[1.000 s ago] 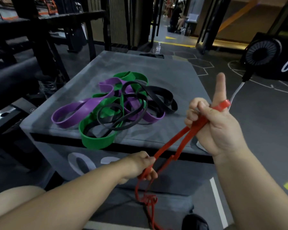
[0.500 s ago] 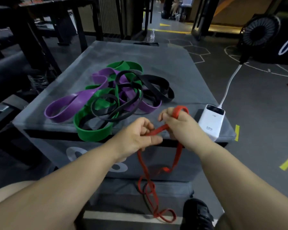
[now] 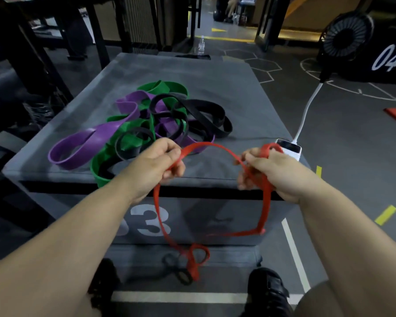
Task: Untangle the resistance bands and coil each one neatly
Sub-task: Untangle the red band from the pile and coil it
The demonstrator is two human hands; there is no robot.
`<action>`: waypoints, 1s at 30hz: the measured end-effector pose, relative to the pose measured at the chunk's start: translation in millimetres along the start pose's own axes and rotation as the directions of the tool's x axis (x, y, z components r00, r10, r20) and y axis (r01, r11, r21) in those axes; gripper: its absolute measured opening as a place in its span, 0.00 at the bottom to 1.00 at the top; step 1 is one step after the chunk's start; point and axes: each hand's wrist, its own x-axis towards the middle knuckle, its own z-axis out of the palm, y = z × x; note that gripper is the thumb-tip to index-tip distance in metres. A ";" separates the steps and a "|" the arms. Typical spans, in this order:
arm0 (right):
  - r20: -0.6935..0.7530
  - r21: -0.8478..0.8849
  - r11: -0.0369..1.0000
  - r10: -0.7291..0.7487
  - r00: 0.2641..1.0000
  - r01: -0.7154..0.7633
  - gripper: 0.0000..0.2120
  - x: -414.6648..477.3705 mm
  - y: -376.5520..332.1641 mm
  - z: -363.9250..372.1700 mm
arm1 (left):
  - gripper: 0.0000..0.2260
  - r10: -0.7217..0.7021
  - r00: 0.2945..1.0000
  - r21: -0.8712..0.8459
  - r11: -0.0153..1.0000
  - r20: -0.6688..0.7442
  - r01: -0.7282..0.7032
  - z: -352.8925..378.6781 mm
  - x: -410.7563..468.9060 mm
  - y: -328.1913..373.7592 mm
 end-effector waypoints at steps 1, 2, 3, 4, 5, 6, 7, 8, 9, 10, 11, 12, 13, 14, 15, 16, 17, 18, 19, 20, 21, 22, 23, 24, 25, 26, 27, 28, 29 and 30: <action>0.045 -0.016 0.999 0.040 0.998 -0.039 0.14 -1.9 3.4 0.8 | 0.09 0.040 0.999 0.044 0.998 0.021 -0.041 -0.9 -2.9 6.2; 0.063 -0.020 0.998 0.065 0.996 -0.064 0.16 -3.1 7.2 1.1 | 0.09 0.071 0.995 0.085 0.993 0.064 -0.077 -1.9 -6.9 12.7; 0.069 0.000 0.997 0.075 0.995 -0.076 0.16 -3.0 11.1 1.2 | 0.09 0.093 0.989 0.123 0.987 0.119 -0.108 -3.6 -10.9 18.8; 0.073 0.050 0.995 0.079 0.994 -0.083 0.17 -2.6 13.7 2.3 | 0.09 0.097 0.979 0.167 0.978 0.181 -0.128 -4.9 -14.8 24.5; 0.072 0.115 0.989 0.081 0.994 -0.089 0.18 -2.0 15.3 3.0 | 0.09 0.079 0.967 0.224 0.965 0.244 -0.135 -6.0 -17.6 29.0; 0.067 0.178 0.980 0.080 0.995 -0.091 0.18 -0.9 15.8 3.8 | 0.09 0.040 0.953 0.294 0.947 0.302 -0.133 -6.7 -19.6 31.8; 0.054 0.220 0.972 0.071 0.996 -0.081 0.19 -0.3 15.1 4.3 | 0.09 -0.004 0.936 0.365 0.922 0.351 -0.133 -6.6 -20.2 32.5; 0.041 0.250 0.966 0.056 0.998 -0.064 0.19 0.0 13.6 4.5 | 0.09 -0.042 0.922 0.434 0.890 0.385 -0.141 -5.8 -19.7 31.3; 0.030 0.275 0.960 0.044 0.999 -0.051 0.19 0.0 11.5 5.4 | 0.08 -0.068 0.912 0.501 0.851 0.404 -0.158 -4.3 -18.7 28.3; 0.025 0.305 0.951 0.040 0.999 -0.046 0.19 0.4 10.0 6.5 | 0.08 -0.087 0.908 0.563 0.807 0.410 -0.177 -2.2 -17.2 24.6; 0.029 0.337 0.940 0.044 0.999 -0.052 0.20 0.3 8.0 8.6 | 0.08 -0.103 0.905 0.604 0.775 0.413 -0.187 0.7 -16.1 21.7; 0.039 0.362 0.930 0.051 0.998 -0.062 0.20 -0.2 6.2 11.3 | 0.08 -0.117 0.900 0.623 0.759 0.419 -0.191 4.4 -15.5 19.2; 0.049 0.373 0.925 0.056 0.997 -0.070 0.19 -1.0 4.4 15.2 | 0.08 -0.127 0.893 0.624 0.757 0.431 -0.194 8.9 -15.4 17.4; 0.052 0.374 0.924 0.061 0.997 -0.076 0.19 -1.6 3.7 19.8 | 0.09 -0.129 0.883 0.616 0.761 0.451 -0.204 14.3 -15.6 16.5; 0.049 0.374 0.924 0.067 0.997 -0.080 0.18 -1.6 3.5 25.3 | 0.09 -0.120 0.874 0.606 0.764 0.471 -0.222 19.5 -15.9 15.0; 0.042 0.380 0.921 0.071 0.997 -0.082 0.17 -0.9 4.9 30.8 | 0.09 -0.104 0.865 0.592 0.768 0.490 -0.243 24.7 -16.4 13.3; 0.042 0.391 0.916 0.083 0.996 -0.093 0.17 -1.0 6.0 37.5 | 0.08 -0.084 0.859 0.576 0.774 0.506 -0.264 29.9 -16.8 11.1; 0.050 0.405 0.908 0.096 0.994 -0.108 0.17 0.0 9.4 43.7 | 0.06 -0.053 0.854 0.556 0.779 0.518 -0.289 34.7 -17.5 8.7; 0.059 0.397 0.910 0.106 0.993 -0.120 0.17 -0.8 10.7 49.6 | 0.04 -0.011 0.855 0.534 0.785 0.519 -0.314 38.5 -17.7 6.5; 0.054 0.349 0.929 0.108 0.993 -0.120 0.18 -0.9 14.1 54.1 | 0.02 0.034 0.862 0.513 0.791 0.506 -0.333 40.9 -17.6 5.0; 0.053 0.287 0.950 0.109 0.993 -0.120 0.20 -2.1 15.4 58.6 | 0.02 0.076 0.876 0.491 0.803 0.477 -0.338 42.0 -17.2 4.6; 0.078 0.252 0.959 0.112 0.991 -0.128 0.23 -3.7 16.1 62.4 | 0.04 0.110 0.894 0.468 0.820 0.434 -0.328 41.9 -16.5 4.8; 0.134 0.276 0.946 0.134 0.982 -0.167 0.25 -5.7 16.0 66.0 | 0.08 0.147 0.913 0.461 0.826 0.381 -0.325 41.2 -15.8 5.9; 0.215 0.328 0.918 0.155 0.964 -0.221 0.28 -6.8 16.4 68.9 | 0.12 0.192 0.926 0.485 0.807 0.325 -0.337 40.3 -14.9 7.3; 0.291 0.357 0.896 0.162 0.943 -0.264 0.31 -7.6 15.3 70.9 | 0.15 0.235 0.931 0.524 0.775 0.279 -0.352 39.4 -14.3 8.4; 0.335 0.351 0.891 0.168 0.927 -0.288 0.34 -7.6 16.0 70.9 | 0.18 0.261 0.934 0.548 0.757 0.244 -0.355 38.1 -13.2 8.3; 0.356 0.326 0.898 0.173 0.918 -0.296 0.36 -7.8 16.0 70.5 | 0.20 0.266 0.938 0.545 0.764 0.221 -0.346 35.9 -11.6 7.4; 0.361 0.304 0.908 0.170 0.917 -0.288 0.36 -7.0 17.0 68.5 | 0.22 0.245 0.946 0.517 0.793 0.212 -0.322 32.8 -8.9 4.9; 0.361 0.291 0.917 0.159 0.919 -0.273 0.33 -8.3 14.7 66.5 | 0.23 0.194 0.958 0.465 0.842 0.212 -0.274 29.3 -6.1 2.5; 0.358 0.288 0.924 0.142 0.923 -0.254 0.29 -8.8 12.6 64.6 | 0.24 0.132 0.966 0.401 0.891 0.222 -0.214 25.9 -4.5 1.4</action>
